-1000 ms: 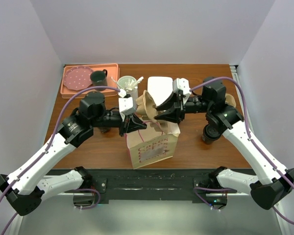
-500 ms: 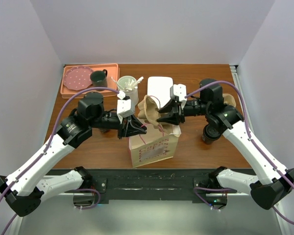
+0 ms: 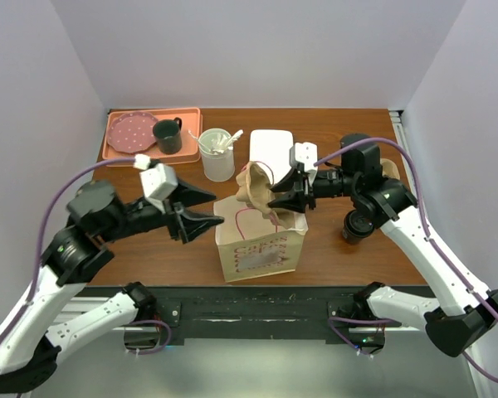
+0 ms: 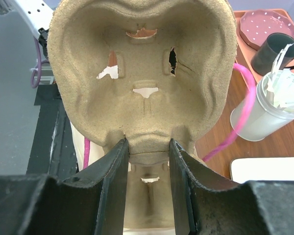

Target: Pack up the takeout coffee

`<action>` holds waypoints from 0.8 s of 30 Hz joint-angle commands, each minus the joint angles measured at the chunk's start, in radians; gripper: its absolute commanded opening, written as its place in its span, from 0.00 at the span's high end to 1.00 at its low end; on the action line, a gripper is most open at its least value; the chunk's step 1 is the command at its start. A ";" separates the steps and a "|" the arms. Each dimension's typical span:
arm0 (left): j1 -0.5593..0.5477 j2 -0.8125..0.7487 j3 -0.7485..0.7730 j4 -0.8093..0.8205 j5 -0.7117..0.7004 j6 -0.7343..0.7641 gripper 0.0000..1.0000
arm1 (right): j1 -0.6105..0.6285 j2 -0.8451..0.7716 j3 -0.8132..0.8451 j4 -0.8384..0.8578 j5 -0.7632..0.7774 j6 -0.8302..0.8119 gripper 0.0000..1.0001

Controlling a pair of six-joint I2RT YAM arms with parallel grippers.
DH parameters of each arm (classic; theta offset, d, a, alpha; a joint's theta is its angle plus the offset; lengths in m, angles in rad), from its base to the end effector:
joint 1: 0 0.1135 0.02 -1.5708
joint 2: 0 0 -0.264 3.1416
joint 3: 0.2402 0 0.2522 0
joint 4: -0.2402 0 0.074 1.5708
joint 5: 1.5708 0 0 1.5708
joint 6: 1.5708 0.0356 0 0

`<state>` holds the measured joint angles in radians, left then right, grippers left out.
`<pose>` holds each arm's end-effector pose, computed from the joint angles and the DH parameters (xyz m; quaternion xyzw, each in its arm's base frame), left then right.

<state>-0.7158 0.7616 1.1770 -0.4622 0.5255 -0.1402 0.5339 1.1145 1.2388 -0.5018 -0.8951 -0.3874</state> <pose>0.0890 -0.1011 0.4445 0.3702 0.6190 -0.4477 0.5285 0.1828 0.1403 0.4049 -0.5493 0.5599 0.3941 0.4790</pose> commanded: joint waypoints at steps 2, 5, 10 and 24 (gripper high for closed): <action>-0.005 -0.036 -0.014 -0.049 -0.272 -0.127 0.40 | 0.008 -0.048 -0.013 0.014 0.018 0.051 0.81; -0.004 0.017 0.007 -0.030 -0.379 -0.172 0.49 | 0.008 -0.050 -0.013 0.016 0.021 0.055 0.80; -0.004 0.169 0.108 -0.052 -0.423 -0.228 0.73 | 0.006 -0.047 -0.012 0.020 0.027 0.059 0.81; -0.004 0.159 -0.026 0.054 -0.200 -0.498 0.97 | 0.006 -0.067 -0.044 0.074 0.050 0.110 0.80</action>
<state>-0.7162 0.9466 1.1992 -0.4679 0.2424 -0.5240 0.5365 1.0641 1.2049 -0.4744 -0.8627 -0.3134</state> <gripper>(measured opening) 0.045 0.373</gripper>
